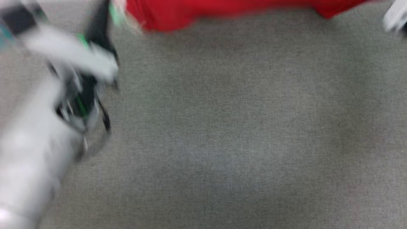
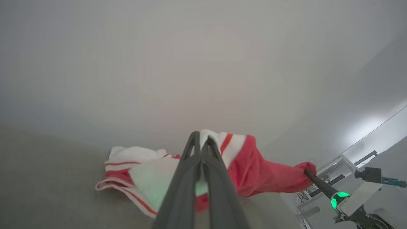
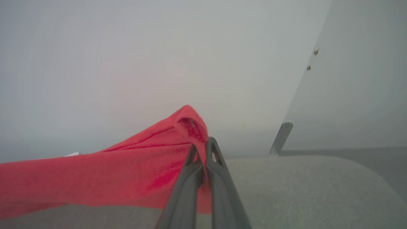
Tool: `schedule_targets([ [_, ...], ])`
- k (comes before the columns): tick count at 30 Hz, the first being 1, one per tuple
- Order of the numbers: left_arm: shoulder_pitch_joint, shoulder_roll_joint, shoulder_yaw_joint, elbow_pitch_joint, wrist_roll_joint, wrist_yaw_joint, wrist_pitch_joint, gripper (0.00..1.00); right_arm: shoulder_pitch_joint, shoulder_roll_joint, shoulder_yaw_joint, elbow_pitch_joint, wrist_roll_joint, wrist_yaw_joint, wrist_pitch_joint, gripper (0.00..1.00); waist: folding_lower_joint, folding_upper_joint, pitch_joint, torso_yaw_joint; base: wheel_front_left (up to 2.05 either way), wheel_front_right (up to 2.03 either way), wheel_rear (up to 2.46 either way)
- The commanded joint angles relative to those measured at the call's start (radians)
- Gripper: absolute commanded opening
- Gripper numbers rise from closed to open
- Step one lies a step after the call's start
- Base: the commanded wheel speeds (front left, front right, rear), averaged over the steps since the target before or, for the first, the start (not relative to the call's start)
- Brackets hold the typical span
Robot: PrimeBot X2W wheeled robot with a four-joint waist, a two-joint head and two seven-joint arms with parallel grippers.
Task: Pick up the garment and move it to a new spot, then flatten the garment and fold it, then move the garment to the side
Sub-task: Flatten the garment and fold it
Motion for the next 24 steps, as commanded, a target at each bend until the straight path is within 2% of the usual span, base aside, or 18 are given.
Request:
schedule_targets([
  [1,0.05,0.007,-0.008,-0.028,-0.008,0.002,-0.003,0.0,0.046,-0.002,0.027,-0.007,0.033,-0.001,0.01,0.0,0.0,-0.0001,-0.012,0.009,0.0,0.0,0.0],
  [6,0.281,0.022,0.006,-0.156,0.012,0.002,-0.005,0.0,0.245,-0.045,0.176,-0.123,0.205,-0.001,0.091,0.0,0.0,-0.0001,-0.036,0.021,0.0,0.0,0.0],
  [9,0.401,0.028,0.013,-0.228,0.064,0.002,-0.005,0.0,0.391,-0.102,0.253,-0.247,0.315,-0.001,0.157,0.0,0.0,-0.0001,-0.057,0.028,0.0,0.0,0.0],
  [13,0.534,0.043,0.04,-0.31,0.118,0.002,-0.004,0.0,0.593,-0.189,0.307,-0.445,0.438,-0.001,0.246,0.0,0.0,-0.0001,-0.085,0.026,0.0,0.0,0.0],
  [16,0.633,0.054,0.069,-0.37,0.16,0.002,-0.004,0.0,0.742,-0.243,0.301,-0.593,0.499,-0.001,0.305,0.0,0.0,-0.0001,-0.101,0.021,0.0,0.0,0.0],
  [19,0.718,0.068,0.106,-0.424,0.197,0.002,-0.004,0.0,0.873,-0.282,0.253,-0.731,0.524,-0.001,0.344,0.0,0.0,-0.0001,-0.111,0.016,0.0,0.0,0.0],
  [24,0.84,0.073,0.165,-0.5,0.251,0.002,-0.004,0.0,1.08,-0.279,0.127,-0.935,0.516,-0.001,0.404,0.0,0.0,-0.0001,-0.12,0.011,0.0,0.0,0.0],
])
